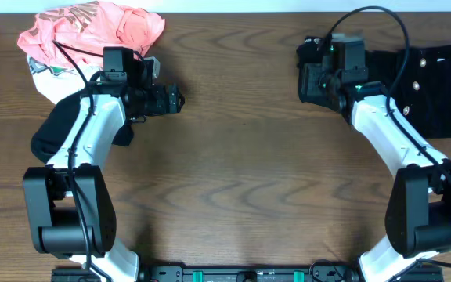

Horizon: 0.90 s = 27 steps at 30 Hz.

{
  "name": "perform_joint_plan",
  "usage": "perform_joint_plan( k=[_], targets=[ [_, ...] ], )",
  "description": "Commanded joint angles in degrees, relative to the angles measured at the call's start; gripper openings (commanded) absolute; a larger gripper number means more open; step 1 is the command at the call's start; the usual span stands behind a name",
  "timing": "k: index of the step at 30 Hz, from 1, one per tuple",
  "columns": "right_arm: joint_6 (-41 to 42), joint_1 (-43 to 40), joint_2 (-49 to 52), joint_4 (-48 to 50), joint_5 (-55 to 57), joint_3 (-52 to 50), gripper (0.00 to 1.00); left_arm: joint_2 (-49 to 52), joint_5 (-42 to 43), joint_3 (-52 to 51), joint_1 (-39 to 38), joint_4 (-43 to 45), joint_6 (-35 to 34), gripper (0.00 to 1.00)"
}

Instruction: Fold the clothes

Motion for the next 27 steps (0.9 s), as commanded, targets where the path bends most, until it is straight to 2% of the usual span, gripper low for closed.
perform_joint_plan(
  k=[1, 6, 14, 16, 23, 27],
  targets=[
    [1.92, 0.15, 2.78, 3.89, 3.8, 0.28, 0.63, 0.26, 0.57, -0.07, 0.15, -0.15, 0.81, 0.95],
    [3.5, 0.07, 8.11, 7.76, 3.76, 0.28, 0.62, 0.26, 0.52, -0.07, 0.15, -0.13, 1.09, 0.95],
    [4.59, 0.07, 14.43, 7.74, 0.74, 0.28, 0.62, 0.26, -0.94, -0.07, 0.15, -0.15, 2.56, 0.95],
    [4.92, 0.11, 15.5, 7.23, -1.68, 0.28, 0.59, 0.26, -0.94, -0.07, 0.15, -0.15, 2.58, 0.95],
    [4.87, 1.27, 18.4, 0.48, -11.87, 0.28, 0.49, 0.26, -0.98, -0.07, 0.15, -0.15, 2.99, 0.95],
    [3.21, 2.84, 20.48, -6.01, -13.62, 0.28, 0.48, 0.26, -2.36, -0.07, 0.17, -0.17, 3.15, 0.95]
  ],
)
